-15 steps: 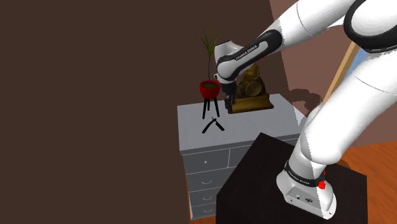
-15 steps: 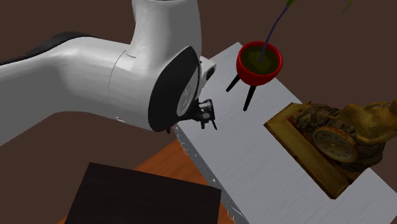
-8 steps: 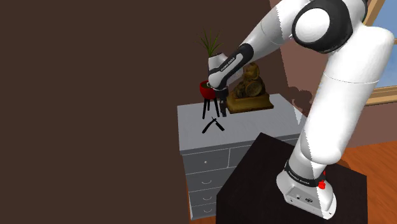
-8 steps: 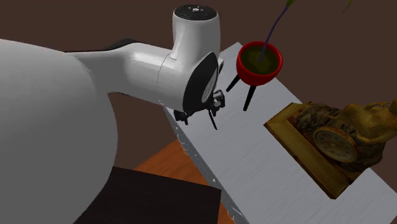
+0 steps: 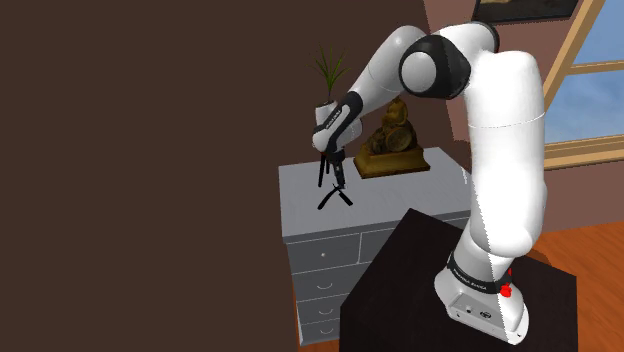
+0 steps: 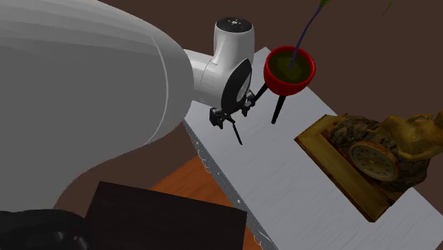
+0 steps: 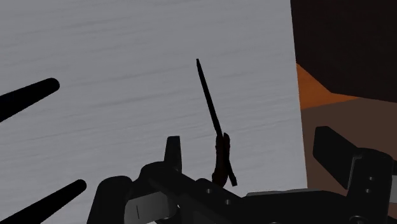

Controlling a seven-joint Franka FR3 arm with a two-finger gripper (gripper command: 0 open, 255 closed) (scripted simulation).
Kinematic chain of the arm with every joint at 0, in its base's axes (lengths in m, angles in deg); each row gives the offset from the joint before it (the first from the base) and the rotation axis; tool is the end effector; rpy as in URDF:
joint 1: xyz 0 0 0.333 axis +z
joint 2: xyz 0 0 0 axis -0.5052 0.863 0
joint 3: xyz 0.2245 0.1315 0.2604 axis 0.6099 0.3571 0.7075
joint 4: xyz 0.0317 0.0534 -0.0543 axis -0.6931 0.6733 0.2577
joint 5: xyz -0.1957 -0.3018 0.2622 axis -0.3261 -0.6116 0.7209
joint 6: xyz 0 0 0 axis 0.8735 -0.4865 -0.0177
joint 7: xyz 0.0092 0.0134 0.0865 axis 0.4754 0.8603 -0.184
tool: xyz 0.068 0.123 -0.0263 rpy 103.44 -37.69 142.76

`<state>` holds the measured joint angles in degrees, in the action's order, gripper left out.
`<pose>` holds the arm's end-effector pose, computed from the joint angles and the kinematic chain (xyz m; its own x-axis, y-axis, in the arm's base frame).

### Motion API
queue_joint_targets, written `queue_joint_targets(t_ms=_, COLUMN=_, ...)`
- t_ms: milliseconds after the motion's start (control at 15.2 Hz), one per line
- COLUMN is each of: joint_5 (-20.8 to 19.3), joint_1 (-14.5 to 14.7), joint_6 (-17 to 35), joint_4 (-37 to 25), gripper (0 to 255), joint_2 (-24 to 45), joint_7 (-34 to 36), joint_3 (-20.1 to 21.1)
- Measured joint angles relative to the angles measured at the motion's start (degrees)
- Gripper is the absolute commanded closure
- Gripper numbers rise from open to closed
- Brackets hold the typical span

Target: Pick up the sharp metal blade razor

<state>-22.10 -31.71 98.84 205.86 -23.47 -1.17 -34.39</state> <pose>0.5905 -0.1543 0.1992 0.7394 0.6533 -0.1626 0.6549 -0.7540 -0.0509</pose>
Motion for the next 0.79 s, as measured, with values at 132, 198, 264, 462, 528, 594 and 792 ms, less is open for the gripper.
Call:
queue_joint_targets(t_ms=132, joint_5=0.43, joint_1=-0.32, joint_6=0.91, joint_4=-1.65, gripper=0, joint_2=2.47, joint_7=-1.41, joint_3=0.66)
queue_joint_targets(t_ms=198, joint_5=0.64, joint_1=-0.48, joint_6=1.39, joint_4=-2.25, gripper=0, joint_2=3.53, joint_7=-1.75, joint_3=0.86)
queue_joint_targets(t_ms=264, joint_5=0.78, joint_1=-0.74, joint_6=2.03, joint_4=-2.39, gripper=0, joint_2=4.3, joint_7=-2.14, joint_3=0.93)
queue_joint_targets(t_ms=462, joint_5=1.17, joint_1=-0.9, joint_6=3.65, joint_4=-2.9, gripper=0, joint_2=6.44, joint_7=-2.22, joint_3=1.29)
queue_joint_targets(t_ms=528, joint_5=1.33, joint_1=-1.03, joint_6=4.22, joint_4=-3.18, gripper=0, joint_2=7.29, joint_7=-2.29, joint_3=1.4)
queue_joint_targets(t_ms=594, joint_5=1.4, joint_1=-1.09, joint_6=4.6, joint_4=-3.21, gripper=0, joint_2=7.71, joint_7=-2.33, joint_3=1.45)
queue_joint_targets(t_ms=792, joint_5=1.47, joint_1=-1.13, joint_6=5.16, joint_4=-3.02, gripper=255, joint_2=8.08, joint_7=-2.34, joint_3=1.51)
